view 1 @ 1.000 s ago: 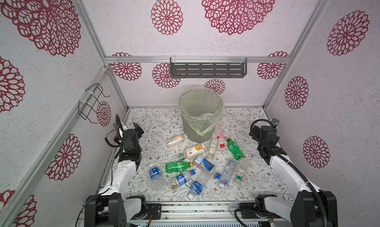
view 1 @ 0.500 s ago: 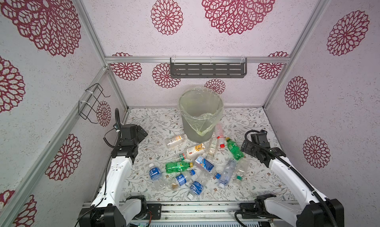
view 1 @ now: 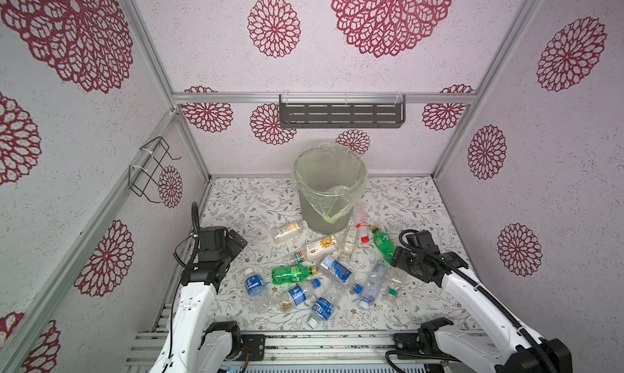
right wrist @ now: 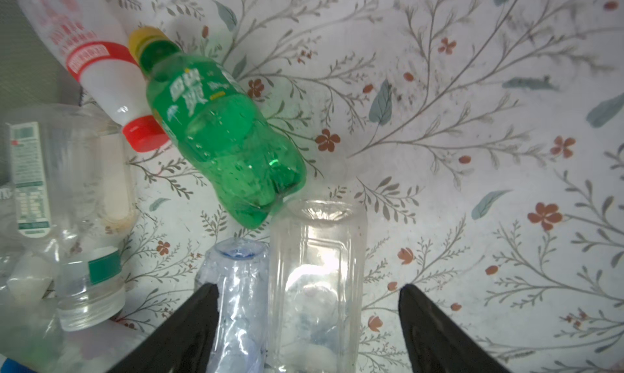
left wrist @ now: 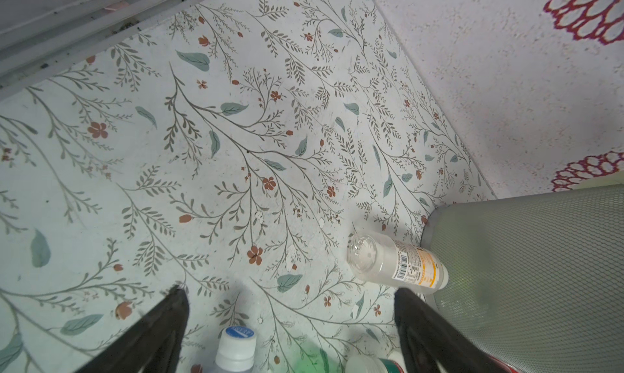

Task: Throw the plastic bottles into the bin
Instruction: 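Raise both arms and move both grippers toward the bottle pile, then close the right gripper on the clear square plastic bottle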

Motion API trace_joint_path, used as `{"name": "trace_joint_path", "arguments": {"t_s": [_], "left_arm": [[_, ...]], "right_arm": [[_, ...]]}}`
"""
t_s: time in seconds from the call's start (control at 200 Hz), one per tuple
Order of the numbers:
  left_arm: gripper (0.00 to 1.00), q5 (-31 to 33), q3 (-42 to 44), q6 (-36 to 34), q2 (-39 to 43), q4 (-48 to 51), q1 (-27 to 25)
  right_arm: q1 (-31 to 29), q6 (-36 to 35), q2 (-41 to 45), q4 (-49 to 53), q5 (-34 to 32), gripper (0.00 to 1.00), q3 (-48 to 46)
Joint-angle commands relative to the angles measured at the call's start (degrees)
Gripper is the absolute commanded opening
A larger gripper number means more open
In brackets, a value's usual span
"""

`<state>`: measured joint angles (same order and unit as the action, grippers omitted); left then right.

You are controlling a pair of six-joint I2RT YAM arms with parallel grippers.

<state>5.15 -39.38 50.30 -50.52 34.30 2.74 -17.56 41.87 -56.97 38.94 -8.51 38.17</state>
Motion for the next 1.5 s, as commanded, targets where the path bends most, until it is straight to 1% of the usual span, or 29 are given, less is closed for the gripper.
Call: {"name": "trace_joint_path", "arguments": {"t_s": [0.0,0.365,0.575,0.635,0.72,0.831,0.936,1.161,1.291,1.496], "left_arm": [[0.97,-0.41,0.45,1.34,0.73,1.89,-0.37],[0.97,1.48,1.58,1.29,0.76,3.20,-0.28],[0.97,2.67,1.58,1.10,0.41,3.24,-0.24],[0.97,2.59,1.84,1.11,0.34,3.14,-0.28],[0.97,2.66,2.19,1.38,0.25,3.13,-0.28],[0.97,2.78,2.77,1.79,0.42,3.01,-0.28],[0.97,2.76,2.99,2.22,0.77,3.03,-0.28],[0.97,2.54,2.86,2.69,1.13,3.36,-0.28],[0.97,2.72,2.65,2.78,1.12,3.57,-0.28],[0.97,2.60,2.77,2.91,0.97,3.65,-0.28]], "right_arm": [[-0.64,2.55,0.38,0.89,1.92,0.84,-1.63],[-1.60,2.67,-0.89,-2.72,4.36,0.84,-5.42],[-1.55,3.01,-2.70,-5.08,3.86,0.83,-6.87],[-1.59,2.91,-3.25,-5.28,3.36,0.81,-6.97],[-1.60,3.26,-4.33,-4.99,2.37,0.70,-7.08],[-1.56,3.30,-5.91,-4.36,2.25,0.63,-6.97],[-1.60,3.32,-5.30,-3.76,2.38,0.56,-7.10],[-1.59,3.05,0.75,0.85,0.45,0.51,-4.81],[-1.60,2.30,2.24,3.44,-0.60,0.50,-1.74],[-1.59,0.59,3.71,2.57,0.33,0.50,1.29]]}}
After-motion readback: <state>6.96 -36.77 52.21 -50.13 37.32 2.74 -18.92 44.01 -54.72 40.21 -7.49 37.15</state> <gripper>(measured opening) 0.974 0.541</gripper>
